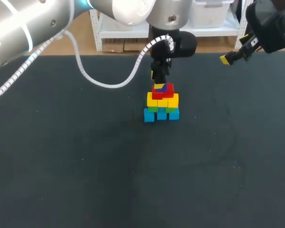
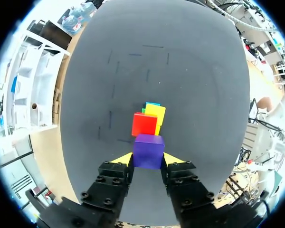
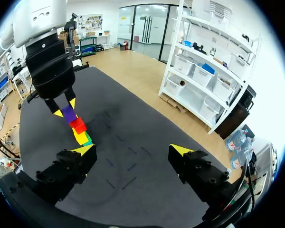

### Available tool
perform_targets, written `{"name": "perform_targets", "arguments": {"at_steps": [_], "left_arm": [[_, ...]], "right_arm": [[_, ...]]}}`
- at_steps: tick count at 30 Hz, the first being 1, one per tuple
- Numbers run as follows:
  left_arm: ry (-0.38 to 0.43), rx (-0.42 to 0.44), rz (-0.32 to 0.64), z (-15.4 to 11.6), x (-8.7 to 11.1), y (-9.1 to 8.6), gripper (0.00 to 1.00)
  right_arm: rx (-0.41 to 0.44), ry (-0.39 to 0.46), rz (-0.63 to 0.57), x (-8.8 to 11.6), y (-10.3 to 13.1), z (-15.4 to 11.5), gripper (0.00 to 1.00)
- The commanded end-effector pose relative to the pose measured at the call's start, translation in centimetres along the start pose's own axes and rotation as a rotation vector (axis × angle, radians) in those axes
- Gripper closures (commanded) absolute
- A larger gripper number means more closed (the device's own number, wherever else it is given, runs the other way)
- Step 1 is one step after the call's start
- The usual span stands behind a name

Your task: Place the blue cubes, place green cubes on the blue cubes, place the yellow cubes on the green cubes, then place the red cubes on the yellow cubes, and place purple cube on the red cubes.

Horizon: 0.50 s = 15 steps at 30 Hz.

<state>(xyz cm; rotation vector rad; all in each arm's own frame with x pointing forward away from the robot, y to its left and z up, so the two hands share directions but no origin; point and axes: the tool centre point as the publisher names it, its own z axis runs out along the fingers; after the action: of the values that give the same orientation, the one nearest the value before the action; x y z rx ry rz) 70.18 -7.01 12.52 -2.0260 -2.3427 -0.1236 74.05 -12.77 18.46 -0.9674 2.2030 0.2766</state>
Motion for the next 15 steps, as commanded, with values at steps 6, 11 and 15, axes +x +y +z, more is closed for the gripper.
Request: {"name": "perform_targets", "arguments": {"at_steps": [6,11,15], "left_arm": [[-0.003,-0.003,0.003,0.13,-0.12,0.54,0.82],[-0.002,-0.002,0.007,0.17,-0.32,0.73,0.81],[-0.004,-0.002,0.01,0.21,-0.4,0.88,0.59]], "right_arm": [[0.002,0.0,0.0,0.02,0.06,-0.03,0.0],[0.002,0.0,0.0,0.02,0.06,-0.03,0.0],[0.002,0.0,0.0,0.02,0.06,-0.03,0.0]]}}
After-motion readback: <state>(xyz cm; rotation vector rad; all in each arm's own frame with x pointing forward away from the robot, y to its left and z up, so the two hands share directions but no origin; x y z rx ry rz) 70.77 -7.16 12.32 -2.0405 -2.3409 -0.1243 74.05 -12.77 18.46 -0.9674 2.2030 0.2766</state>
